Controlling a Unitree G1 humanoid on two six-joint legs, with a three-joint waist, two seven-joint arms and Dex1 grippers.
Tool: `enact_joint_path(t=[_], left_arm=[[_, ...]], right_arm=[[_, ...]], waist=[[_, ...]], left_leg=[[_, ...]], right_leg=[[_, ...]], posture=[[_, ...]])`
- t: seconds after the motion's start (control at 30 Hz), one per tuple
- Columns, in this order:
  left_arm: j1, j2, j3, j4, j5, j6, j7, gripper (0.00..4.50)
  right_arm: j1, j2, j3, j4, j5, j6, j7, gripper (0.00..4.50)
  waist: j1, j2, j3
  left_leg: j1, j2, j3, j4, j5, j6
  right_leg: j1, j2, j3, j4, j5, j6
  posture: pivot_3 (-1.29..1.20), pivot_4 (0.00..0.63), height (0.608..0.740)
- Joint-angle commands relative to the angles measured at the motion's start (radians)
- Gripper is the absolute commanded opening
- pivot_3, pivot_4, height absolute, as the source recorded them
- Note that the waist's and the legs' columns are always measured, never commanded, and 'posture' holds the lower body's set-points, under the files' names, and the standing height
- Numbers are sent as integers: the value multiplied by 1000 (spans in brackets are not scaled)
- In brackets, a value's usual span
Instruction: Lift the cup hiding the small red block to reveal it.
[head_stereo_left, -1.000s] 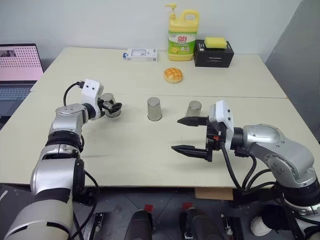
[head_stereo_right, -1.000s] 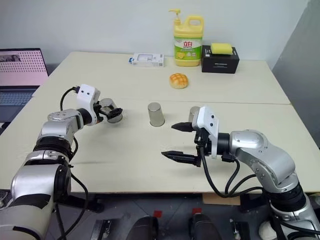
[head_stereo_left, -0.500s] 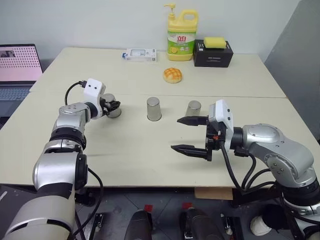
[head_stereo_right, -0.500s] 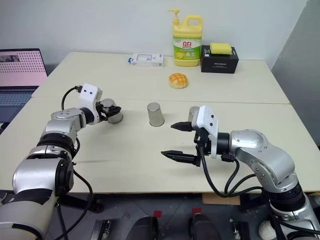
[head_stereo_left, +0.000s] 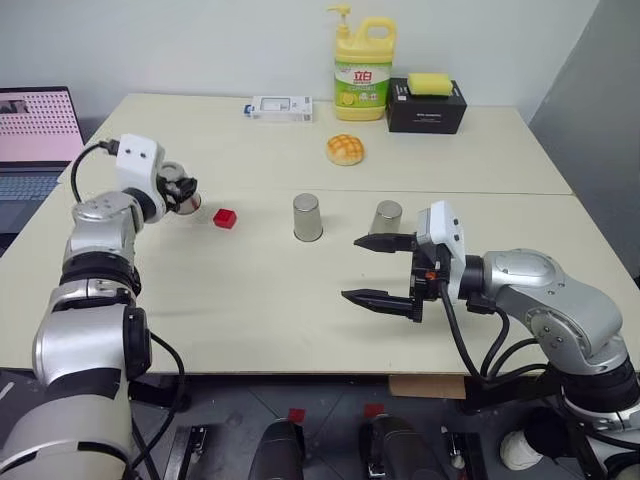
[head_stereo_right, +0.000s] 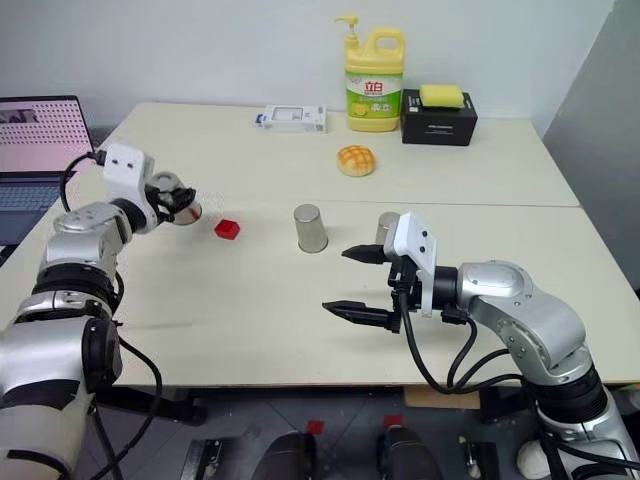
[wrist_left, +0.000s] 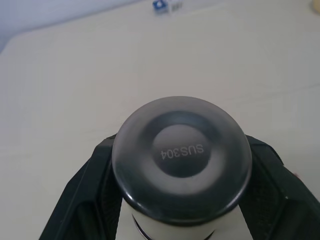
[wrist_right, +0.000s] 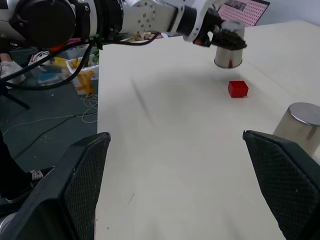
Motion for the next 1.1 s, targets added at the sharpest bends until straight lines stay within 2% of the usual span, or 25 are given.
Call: enact_joint_path(t=[0.03, 0.23, 0.3, 0.53, 0.73, 0.93, 1.1], left_arm=[[-13, 1, 52, 11, -34, -1, 37, 2683], [-6, -15, 83, 37, -51, 22, 49, 2683], [-5, -19, 100, 41, -61, 38, 52, 3243], [-16, -10, 104, 25, -58, 54, 29, 4494], [-35, 6, 101, -43, -57, 28, 19, 4494], [18, 28, 81, -332, -82, 45, -95, 4494], [234, 121, 59, -718, -147, 197, -313, 4494]], right_arm=[[-10, -2, -10, -21, 0, -13, 5, 4500], [-5, -1, -14, -32, 4, -5, -5, 4500], [-4, -1, -15, -35, 6, -3, -7, 4500], [0, -2, -17, -38, 7, 1, -12, 4500], [2, 0, -16, -42, 10, 2, -19, 4500], [15, -1, -22, -42, 5, -9, -24, 4500], [23, -8, -38, -25, -17, -43, -20, 4500]], waist=[[0, 0, 0], [1, 0, 0], [0, 0, 0], [0, 0, 0], [1, 0, 0], [1, 0, 0], [-8, 0, 0]], left_leg=[[0, 0, 0, 0, 0, 0], [-1, 0, 0, 0, 0, 0], [-1, -1, 0, 0, 0, 0], [-1, 0, 0, 0, 0, 0], [-1, 0, 0, 0, 0, 0], [-3, 0, 0, 0, 0, -1], [-1, 1, 0, -1, 1, -1]], right_leg=[[0, 0, 0, 0, 0, 0], [-1, 0, 0, 0, 0, 0], [-1, 0, 0, 0, 0, 0], [-1, 0, 0, 0, 0, 0], [-1, 0, 0, 1, 1, -1], [-3, 0, 0, 1, 1, -2], [-4, -1, 4, 2, 3, -5]], posture=[[0, 150, 740], [0, 150, 740], [0, 150, 740], [0, 150, 740], [0, 150, 740], [0, 150, 740], [0, 150, 740]])
